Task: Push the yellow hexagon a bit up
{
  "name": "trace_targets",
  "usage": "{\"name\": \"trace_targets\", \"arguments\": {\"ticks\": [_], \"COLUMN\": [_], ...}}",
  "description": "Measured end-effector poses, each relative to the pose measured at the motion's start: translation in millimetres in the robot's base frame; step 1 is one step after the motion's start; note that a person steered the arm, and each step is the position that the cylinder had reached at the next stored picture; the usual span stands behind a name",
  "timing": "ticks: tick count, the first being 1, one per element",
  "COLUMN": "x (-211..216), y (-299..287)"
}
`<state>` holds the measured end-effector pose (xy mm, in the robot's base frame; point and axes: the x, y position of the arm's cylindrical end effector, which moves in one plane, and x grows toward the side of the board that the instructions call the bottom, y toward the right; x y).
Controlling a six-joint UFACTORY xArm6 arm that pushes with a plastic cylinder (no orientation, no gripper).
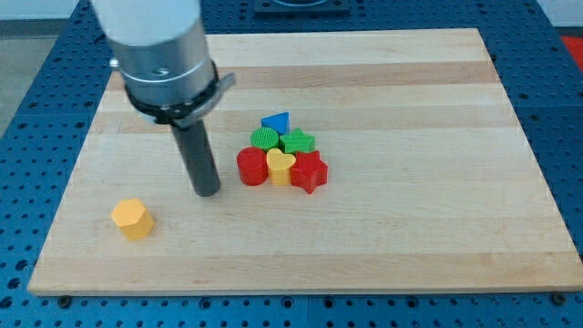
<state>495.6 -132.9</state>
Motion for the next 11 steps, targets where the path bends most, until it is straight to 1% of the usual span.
{"name": "trace_targets", "arguments": {"ticks": [1, 4, 5, 6, 7, 8, 9, 10, 11], "x": [-20.7, -21.8, -7.4, -2.4, 15.3, 76.8, 78.7, 71.0, 75.3], "y": [-23.1, -23.8, -43.8, -80.6, -104.9, -106.7, -55.6, -60.1, -106.0]}}
